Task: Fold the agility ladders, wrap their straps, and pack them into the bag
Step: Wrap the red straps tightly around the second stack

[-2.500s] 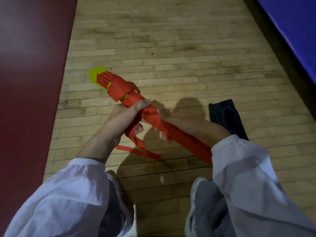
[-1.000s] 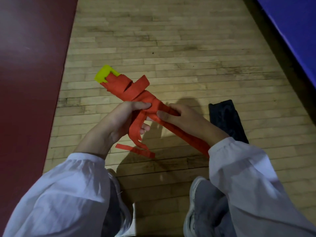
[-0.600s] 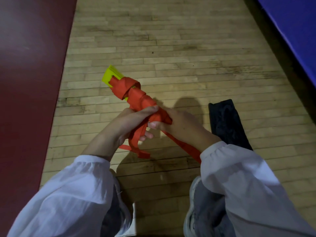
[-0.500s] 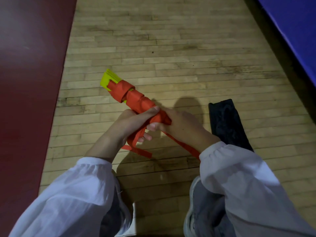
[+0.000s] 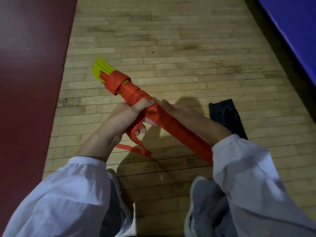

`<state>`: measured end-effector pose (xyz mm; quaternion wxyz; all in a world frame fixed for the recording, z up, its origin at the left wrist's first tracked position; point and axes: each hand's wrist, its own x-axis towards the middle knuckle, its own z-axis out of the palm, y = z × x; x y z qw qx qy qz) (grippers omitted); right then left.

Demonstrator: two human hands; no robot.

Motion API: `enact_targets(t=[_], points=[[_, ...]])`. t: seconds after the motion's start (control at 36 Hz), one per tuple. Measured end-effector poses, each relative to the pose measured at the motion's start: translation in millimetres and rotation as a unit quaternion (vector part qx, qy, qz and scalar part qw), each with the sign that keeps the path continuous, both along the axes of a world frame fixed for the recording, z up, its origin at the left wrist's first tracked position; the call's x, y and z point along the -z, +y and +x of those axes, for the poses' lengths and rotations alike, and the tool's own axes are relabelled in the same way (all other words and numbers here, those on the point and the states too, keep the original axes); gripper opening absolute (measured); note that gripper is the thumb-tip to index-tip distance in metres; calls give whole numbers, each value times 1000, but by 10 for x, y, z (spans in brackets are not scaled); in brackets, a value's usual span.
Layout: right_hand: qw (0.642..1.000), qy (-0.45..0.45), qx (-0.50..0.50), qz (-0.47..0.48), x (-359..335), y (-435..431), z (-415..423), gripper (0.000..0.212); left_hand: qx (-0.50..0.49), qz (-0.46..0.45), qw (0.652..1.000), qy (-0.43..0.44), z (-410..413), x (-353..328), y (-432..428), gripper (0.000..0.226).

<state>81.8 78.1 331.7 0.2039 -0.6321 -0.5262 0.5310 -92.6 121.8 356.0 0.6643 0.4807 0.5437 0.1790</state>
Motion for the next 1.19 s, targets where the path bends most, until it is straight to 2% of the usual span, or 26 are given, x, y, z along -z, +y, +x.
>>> enact_targets(t=[0.17,0.31,0.39,0.47,0.58,0.75,0.81,0.92,1.0,1.08,1.14,1.19], points=[[987,130,-6,-98,-20,-40,72,73,7,1,1000,-6,-53,10,51,38],[985,121,-8,-119,-25,-27,52,77,14,-12,999,-27,-68,43,70,37],[989,108,0,-105,-21,-15,32,79,20,-43,998,-50,-76,71,88,39],[994,81,10,-66,-5,-16,34,64,25,-84,993,-74,-75,88,122,44],[1000,1,5,-8,53,-28,-14,57,13,-107,991,-81,-75,110,144,44],[994,-86,1,61,127,-52,-121,54,-54,-125,987,-88,-67,156,117,29],[989,-109,-4,95,130,-60,-147,45,-69,-132,985,-91,-66,156,114,26],[984,-118,-11,130,120,-70,-168,41,-90,-115,986,-83,-51,156,114,22],[991,-93,-17,99,71,-60,-135,43,-99,-98,987,-83,-61,167,122,17],[1000,-21,-16,11,-4,-47,-29,59,-80,-107,985,-109,-80,112,126,12],[999,42,0,-15,-37,-49,46,66,-69,-98,985,-125,-92,60,127,14],[998,50,-1,-28,-17,-33,85,73,-57,-81,985,-140,-101,10,126,17]])
